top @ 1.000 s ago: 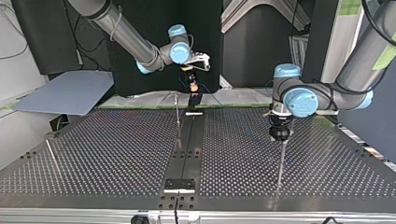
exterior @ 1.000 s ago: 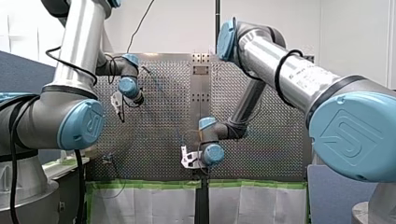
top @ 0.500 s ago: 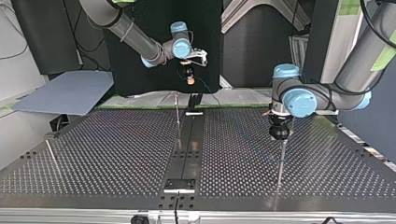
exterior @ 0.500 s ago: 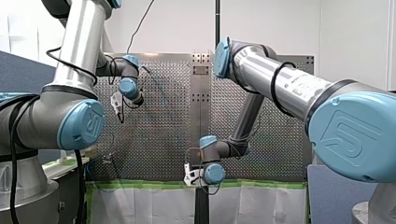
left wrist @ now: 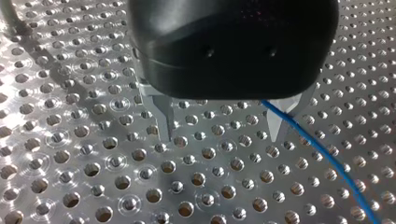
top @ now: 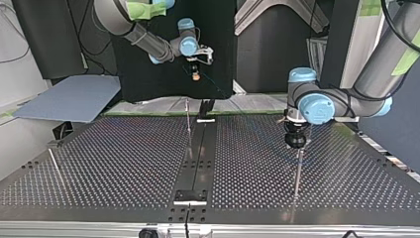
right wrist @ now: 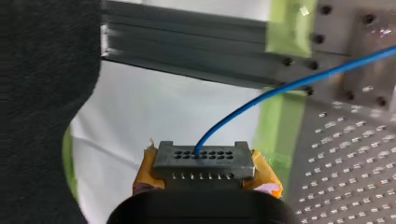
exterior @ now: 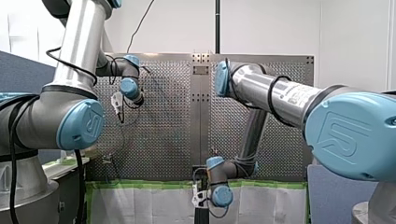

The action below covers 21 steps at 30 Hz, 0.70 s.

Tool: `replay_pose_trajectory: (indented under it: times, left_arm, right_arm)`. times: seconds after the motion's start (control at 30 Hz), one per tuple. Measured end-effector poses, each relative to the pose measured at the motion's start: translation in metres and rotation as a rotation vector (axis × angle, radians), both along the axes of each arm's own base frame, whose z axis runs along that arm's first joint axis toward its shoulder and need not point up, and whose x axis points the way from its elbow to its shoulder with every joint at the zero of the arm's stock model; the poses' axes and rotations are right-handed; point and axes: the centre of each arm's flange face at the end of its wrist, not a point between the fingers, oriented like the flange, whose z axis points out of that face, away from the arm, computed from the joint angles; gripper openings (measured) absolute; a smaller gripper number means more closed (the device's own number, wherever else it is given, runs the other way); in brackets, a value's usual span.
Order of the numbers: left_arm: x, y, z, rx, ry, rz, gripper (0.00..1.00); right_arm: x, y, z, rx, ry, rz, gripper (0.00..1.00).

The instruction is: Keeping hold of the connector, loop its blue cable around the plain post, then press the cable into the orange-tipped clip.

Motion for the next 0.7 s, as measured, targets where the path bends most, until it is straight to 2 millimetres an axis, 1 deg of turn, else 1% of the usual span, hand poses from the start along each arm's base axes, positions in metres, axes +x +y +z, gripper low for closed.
replay_pose_trajectory:
  times: [0.2, 0.47, 0.53, 0.7]
  left_arm:
    - [-0.001, -0.003, 0.0, 0.001, 0.0, -0.004, 1.0]
    - [-0.001, -0.005, 0.0, 0.003, 0.002, -0.009, 1.0]
    - [-0.002, -0.006, 0.0, 0.003, 0.004, -0.01, 1.0]
    - [-0.003, -0.008, -0.001, 0.013, 0.012, -0.012, 1.0]
  right_arm:
    - [-0.017, 0.005, -0.032, 0.021, 0.012, -0.02, 0.0]
    - [-0.046, 0.014, -0.075, 0.067, 0.031, -0.056, 0.0]
    - [-0.053, 0.015, -0.083, 0.078, 0.032, -0.067, 0.0]
    - [-0.065, 0.012, -0.095, 0.094, 0.029, -0.095, 0.0]
